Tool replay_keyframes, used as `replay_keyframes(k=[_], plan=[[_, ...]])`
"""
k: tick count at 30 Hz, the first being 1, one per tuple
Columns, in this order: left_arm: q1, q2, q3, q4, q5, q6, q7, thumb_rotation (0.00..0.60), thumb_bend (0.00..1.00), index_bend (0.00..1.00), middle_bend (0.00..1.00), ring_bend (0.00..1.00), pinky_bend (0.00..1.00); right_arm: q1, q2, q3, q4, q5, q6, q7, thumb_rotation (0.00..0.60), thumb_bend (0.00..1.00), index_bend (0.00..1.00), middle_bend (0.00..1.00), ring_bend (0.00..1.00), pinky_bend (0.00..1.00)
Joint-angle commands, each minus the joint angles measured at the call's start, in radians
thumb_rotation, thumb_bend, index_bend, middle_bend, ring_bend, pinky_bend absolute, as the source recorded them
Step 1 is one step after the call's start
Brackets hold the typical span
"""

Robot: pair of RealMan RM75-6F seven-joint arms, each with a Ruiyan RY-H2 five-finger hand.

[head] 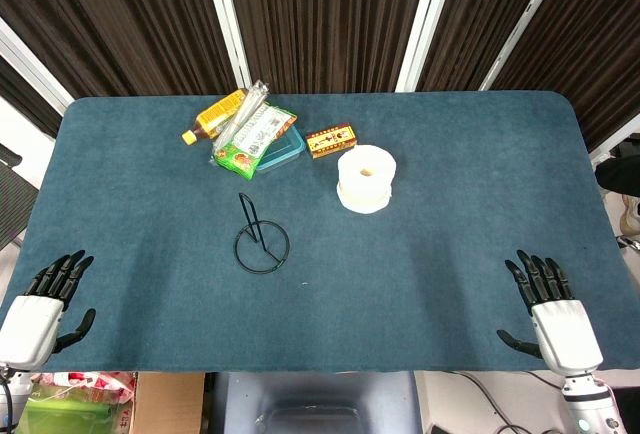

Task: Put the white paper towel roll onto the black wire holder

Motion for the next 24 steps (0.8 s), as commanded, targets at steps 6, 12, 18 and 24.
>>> replay_keyframes(k=[6, 12, 18, 24], plan=[[-0.006, 0.003, -0.006, -0.016, -0.005, -0.009, -0.003, 0.6, 0.42, 0.0, 0.03, 0.08, 0.18, 0.043, -0.029, 0.036, 0.027, 0.018, -0.038, 0.02, 0.6, 0.12, 0.0, 0.0, 0.0, 0.0], [-0.022, -0.005, -0.014, -0.012, -0.006, -0.025, -0.046, 0.6, 0.42, 0.0, 0.02, 0.04, 0.15, 0.24, -0.052, 0.206, 0.044, 0.169, -0.256, 0.07, 0.6, 0.12, 0.0, 0.0, 0.0, 0.0], [-0.026, -0.017, -0.024, 0.026, -0.017, -0.024, -0.068, 0.6, 0.4, 0.0, 0.01, 0.01, 0.02, 0.426, -0.111, 0.354, 0.089, 0.338, -0.414, -0.008, 0.6, 0.12, 0.0, 0.0, 0.0, 0.0], [-0.036, -0.026, -0.035, 0.03, -0.05, -0.053, -0.049, 0.6, 0.39, 0.0, 0.0, 0.0, 0.02, 0.593, -0.147, 0.412, 0.137, 0.559, -0.611, -0.158, 0.6, 0.09, 0.0, 0.0, 0.0, 0.0]])
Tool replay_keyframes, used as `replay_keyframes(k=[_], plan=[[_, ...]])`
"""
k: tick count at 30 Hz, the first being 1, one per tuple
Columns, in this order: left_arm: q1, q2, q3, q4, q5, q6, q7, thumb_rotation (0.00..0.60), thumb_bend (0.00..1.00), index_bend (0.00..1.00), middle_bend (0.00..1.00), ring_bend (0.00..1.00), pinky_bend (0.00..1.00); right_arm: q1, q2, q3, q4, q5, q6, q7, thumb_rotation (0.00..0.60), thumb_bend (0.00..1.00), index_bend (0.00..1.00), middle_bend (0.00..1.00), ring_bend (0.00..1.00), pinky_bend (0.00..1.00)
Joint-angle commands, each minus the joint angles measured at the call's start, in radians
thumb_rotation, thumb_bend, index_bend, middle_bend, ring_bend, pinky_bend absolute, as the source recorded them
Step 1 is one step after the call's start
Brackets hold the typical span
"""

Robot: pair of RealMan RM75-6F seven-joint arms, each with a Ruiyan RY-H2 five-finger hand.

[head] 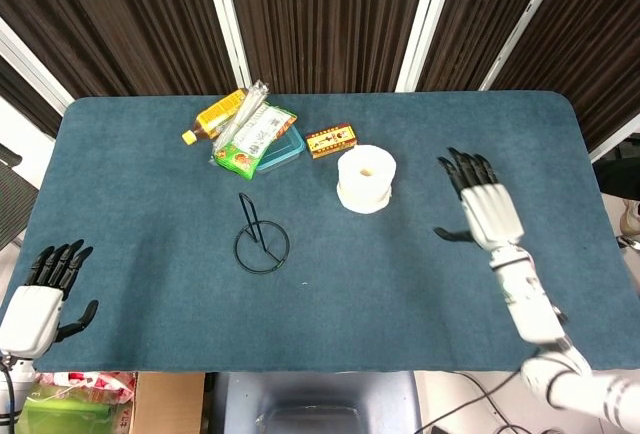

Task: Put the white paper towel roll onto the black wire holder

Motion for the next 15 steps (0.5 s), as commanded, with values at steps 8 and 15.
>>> replay_keyframes(k=[8, 15], plan=[[-0.011, -0.011, -0.013, -0.001, -0.034, -0.029, 0.028, 0.6, 0.39, 0.0, 0.0, 0.01, 0.03, 0.264, -0.097, 0.038, 0.163, 0.415, -0.225, -0.309, 0.6, 0.05, 0.0, 0.0, 0.0, 0.0], [-0.015, -0.022, -0.031, -0.007, -0.062, -0.031, 0.049, 0.6, 0.39, 0.0, 0.0, 0.01, 0.03, 0.36, -0.165, 0.01, 0.274, 0.535, -0.243, -0.377, 0.6, 0.05, 0.0, 0.0, 0.0, 0.0]])
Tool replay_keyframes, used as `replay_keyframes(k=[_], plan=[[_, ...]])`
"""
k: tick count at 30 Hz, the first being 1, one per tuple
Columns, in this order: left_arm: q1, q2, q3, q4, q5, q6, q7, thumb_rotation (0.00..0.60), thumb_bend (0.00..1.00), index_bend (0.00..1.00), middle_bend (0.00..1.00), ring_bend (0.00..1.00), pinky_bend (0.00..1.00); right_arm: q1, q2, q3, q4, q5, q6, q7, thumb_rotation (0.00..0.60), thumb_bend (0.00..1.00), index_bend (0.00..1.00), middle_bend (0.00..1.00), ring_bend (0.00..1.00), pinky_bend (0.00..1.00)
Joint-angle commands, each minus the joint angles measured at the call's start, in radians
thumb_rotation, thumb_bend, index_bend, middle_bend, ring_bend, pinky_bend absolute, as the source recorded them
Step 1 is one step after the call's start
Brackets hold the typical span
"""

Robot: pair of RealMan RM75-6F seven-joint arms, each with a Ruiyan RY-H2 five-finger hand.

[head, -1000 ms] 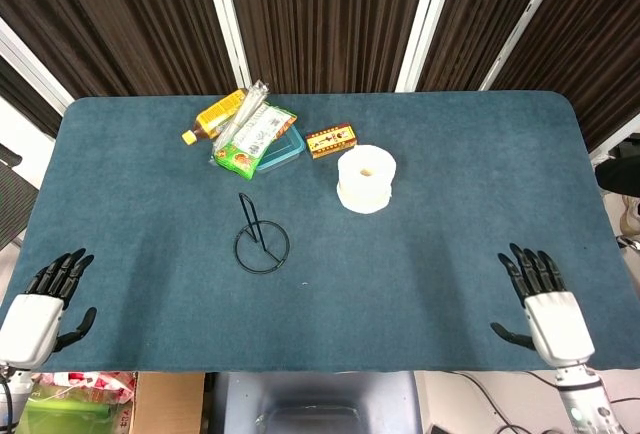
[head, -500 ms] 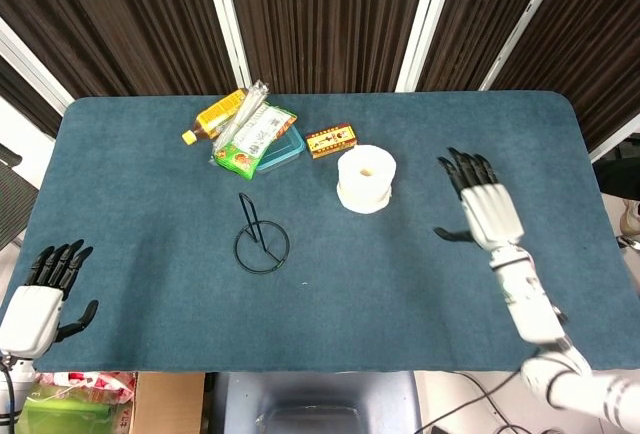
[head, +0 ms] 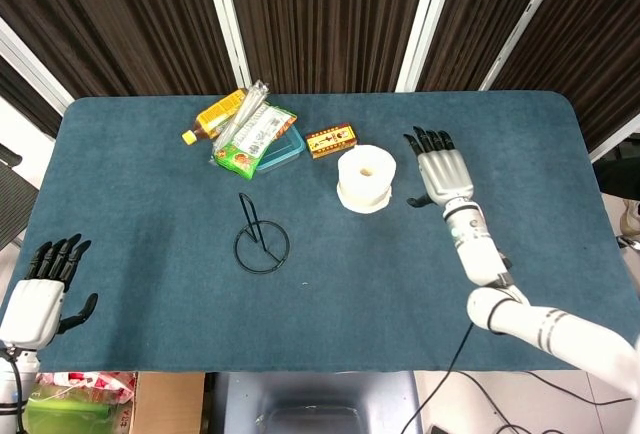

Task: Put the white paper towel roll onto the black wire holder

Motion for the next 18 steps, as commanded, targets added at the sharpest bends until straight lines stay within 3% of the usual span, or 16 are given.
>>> replay_keyframes(k=[1, 7, 18], plan=[[-0.002, -0.002, -0.004, -0.003, -0.006, -0.002, 0.003, 0.6, 0.39, 0.0, 0.0, 0.01, 0.03, 0.045, -0.04, -0.02, 0.05, 0.046, -0.021, -0.031, 0.6, 0.05, 0.0, 0.0, 0.0, 0.0], [-0.007, -0.002, -0.009, -0.006, -0.017, -0.011, 0.008, 0.6, 0.39, 0.0, 0.0, 0.01, 0.03, 0.09, -0.099, -0.046, 0.122, 0.081, -0.041, -0.026, 0.6, 0.05, 0.0, 0.0, 0.0, 0.0], [-0.017, -0.007, -0.015, -0.01, -0.041, -0.037, 0.026, 0.6, 0.39, 0.0, 0.0, 0.02, 0.04, 0.174, -0.261, -0.056, 0.367, 0.055, -0.096, 0.047, 0.6, 0.05, 0.0, 0.0, 0.0, 0.0]])
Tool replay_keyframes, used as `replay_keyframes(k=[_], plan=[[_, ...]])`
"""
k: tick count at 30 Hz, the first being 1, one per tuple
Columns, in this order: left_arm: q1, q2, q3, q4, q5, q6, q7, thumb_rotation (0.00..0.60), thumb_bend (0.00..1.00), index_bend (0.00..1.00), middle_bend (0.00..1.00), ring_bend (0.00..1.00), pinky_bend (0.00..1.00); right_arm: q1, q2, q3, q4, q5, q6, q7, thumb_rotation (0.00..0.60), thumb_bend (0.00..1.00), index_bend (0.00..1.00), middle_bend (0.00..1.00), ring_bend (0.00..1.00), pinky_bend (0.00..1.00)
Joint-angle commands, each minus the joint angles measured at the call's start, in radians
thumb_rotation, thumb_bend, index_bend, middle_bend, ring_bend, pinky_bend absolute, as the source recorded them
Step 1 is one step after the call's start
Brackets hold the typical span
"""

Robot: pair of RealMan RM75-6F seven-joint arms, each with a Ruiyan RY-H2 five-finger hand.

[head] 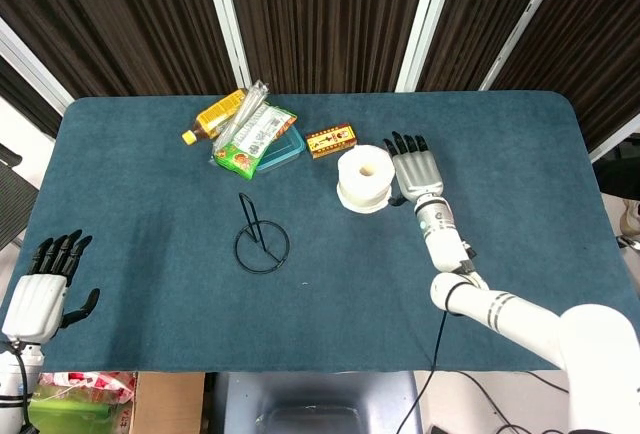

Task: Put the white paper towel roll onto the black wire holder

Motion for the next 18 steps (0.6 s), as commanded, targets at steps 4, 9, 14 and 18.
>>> replay_keyframes(k=[4, 9, 14, 18], plan=[[-0.006, -0.002, -0.005, 0.005, -0.017, -0.016, 0.005, 0.6, 0.39, 0.0, 0.0, 0.02, 0.04, 0.048, -0.089, 0.0, 0.126, -0.052, -0.067, 0.094, 0.6, 0.05, 0.0, 0.0, 0.0, 0.0], [-0.016, -0.006, -0.013, -0.007, -0.035, -0.033, 0.024, 0.6, 0.39, 0.0, 0.0, 0.02, 0.05, 0.065, -0.136, 0.003, 0.206, -0.087, -0.071, 0.136, 0.6, 0.05, 0.01, 0.02, 0.01, 0.13], [-0.011, 0.001, -0.007, -0.001, -0.032, -0.029, 0.014, 0.6, 0.38, 0.0, 0.0, 0.03, 0.05, 0.068, -0.157, -0.002, 0.241, -0.112, -0.084, 0.162, 0.6, 0.18, 0.42, 0.38, 0.39, 0.6], [-0.01, 0.002, -0.005, -0.003, -0.025, -0.024, 0.011, 0.6, 0.38, 0.0, 0.0, 0.03, 0.05, 0.064, -0.162, -0.002, 0.249, -0.146, -0.065, 0.192, 0.6, 0.25, 0.7, 0.58, 0.63, 0.8]])
